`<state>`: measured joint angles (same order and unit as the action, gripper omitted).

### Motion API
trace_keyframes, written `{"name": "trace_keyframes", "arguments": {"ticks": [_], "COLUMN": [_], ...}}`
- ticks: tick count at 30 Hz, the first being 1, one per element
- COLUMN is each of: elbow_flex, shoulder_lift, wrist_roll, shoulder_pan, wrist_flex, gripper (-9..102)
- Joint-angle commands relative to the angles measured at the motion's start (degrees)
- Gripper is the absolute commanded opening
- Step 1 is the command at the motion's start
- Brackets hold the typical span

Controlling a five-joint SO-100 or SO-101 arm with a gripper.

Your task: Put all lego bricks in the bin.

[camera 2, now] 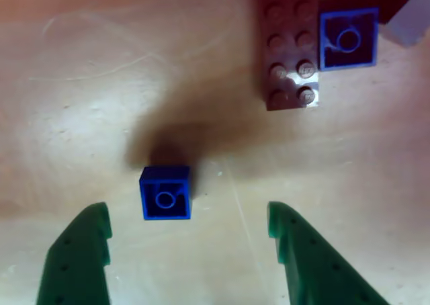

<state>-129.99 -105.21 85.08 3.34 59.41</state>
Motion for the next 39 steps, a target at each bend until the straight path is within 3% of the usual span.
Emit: {"name": "trace_keyframes", "arguments": {"ticks": [1, 14, 18, 23, 27, 30, 34, 37, 39], "elbow_flex": [-0.4, -5.4, -7.4, -8.0, -3.4, 5.4, 7.9, 19.7, 26.1], "shoulder_lift": [-1.9, -1.9, -2.4, -3.3, -4.1, -11.5, -25.7, -21.1, -13.8], "wrist_roll": [-0.3, -0.6, -1.1, -3.3, -6.2, -12.3, -15.4, -15.7, -15.3], "shoulder_pan": [-0.8, -3.3, -3.4, -4.7, -4.7, 0.1, 9.3, 15.1, 19.2], "wrist_flex": [-2.4, -7.5, -10.2, -12.7, -9.8, -5.4, -17.8, -16.7, -20.1], "gripper": [26, 15, 5, 3, 0, 0, 0, 0, 0]}}
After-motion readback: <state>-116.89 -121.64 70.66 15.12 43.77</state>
